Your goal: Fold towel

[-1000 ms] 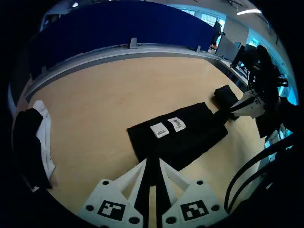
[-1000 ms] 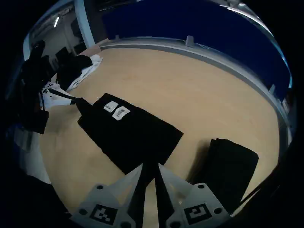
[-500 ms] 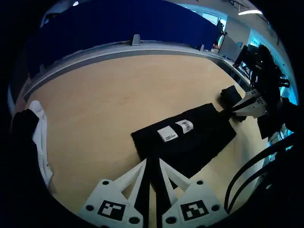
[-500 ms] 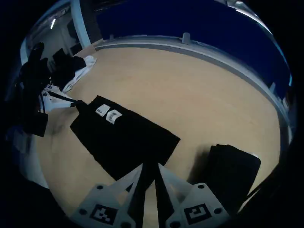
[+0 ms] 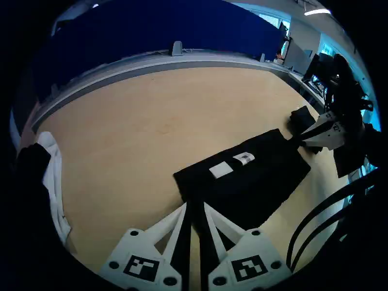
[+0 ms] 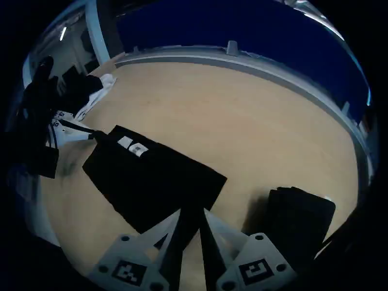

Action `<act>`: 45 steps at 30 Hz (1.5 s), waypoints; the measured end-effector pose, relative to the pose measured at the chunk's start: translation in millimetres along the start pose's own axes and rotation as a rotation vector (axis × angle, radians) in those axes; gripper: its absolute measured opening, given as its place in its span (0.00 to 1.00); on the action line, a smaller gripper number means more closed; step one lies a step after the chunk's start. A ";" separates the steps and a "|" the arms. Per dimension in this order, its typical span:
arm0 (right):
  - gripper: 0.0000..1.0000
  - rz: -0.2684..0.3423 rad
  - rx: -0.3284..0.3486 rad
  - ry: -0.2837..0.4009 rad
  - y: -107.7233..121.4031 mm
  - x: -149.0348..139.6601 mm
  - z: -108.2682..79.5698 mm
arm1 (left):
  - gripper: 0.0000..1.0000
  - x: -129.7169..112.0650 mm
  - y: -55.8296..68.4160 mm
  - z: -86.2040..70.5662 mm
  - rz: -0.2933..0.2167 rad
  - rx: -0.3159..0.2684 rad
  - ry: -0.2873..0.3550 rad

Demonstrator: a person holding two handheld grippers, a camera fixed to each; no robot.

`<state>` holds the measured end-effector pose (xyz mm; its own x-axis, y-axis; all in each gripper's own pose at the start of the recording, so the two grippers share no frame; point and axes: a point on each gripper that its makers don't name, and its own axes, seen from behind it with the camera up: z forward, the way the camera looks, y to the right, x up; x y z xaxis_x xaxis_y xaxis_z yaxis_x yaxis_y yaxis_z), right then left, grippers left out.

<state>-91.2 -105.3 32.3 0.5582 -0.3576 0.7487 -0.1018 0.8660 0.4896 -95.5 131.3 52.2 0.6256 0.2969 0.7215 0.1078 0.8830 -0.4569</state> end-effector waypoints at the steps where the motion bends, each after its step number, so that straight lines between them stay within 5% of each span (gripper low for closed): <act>1: 0.30 0.001 -0.009 0.005 2.1 1.3 0.7 | 0.11 0.8 -0.6 0.4 0.001 0.002 0.002; 6: 0.55 0.003 -0.033 0.025 8.5 5.5 0.8 | 0.57 4.3 -6.3 -0.7 0.005 0.021 0.009; 9: 0.81 0.006 -0.040 0.035 11.4 6.9 -0.6 | 0.91 4.9 -9.7 -3.2 0.008 0.030 0.008; 11: 0.94 0.007 -0.047 0.040 14.0 7.4 -0.8 | 0.97 4.9 -12.9 -4.7 0.011 0.038 0.009; 26: 1.00 -0.001 -0.156 0.087 37.8 20.9 3.9 | 0.98 8.3 -33.5 -3.8 0.016 0.123 0.020; 45: 1.00 -0.007 -0.155 0.112 37.3 26.1 -5.6 | 0.97 14.5 -44.7 -13.0 -0.003 0.141 0.036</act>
<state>-75.8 -80.3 67.6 0.6477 -0.3299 0.6868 0.0258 0.9103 0.4130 -81.2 91.5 76.3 0.6528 0.2835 0.7025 0.0015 0.9268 -0.3754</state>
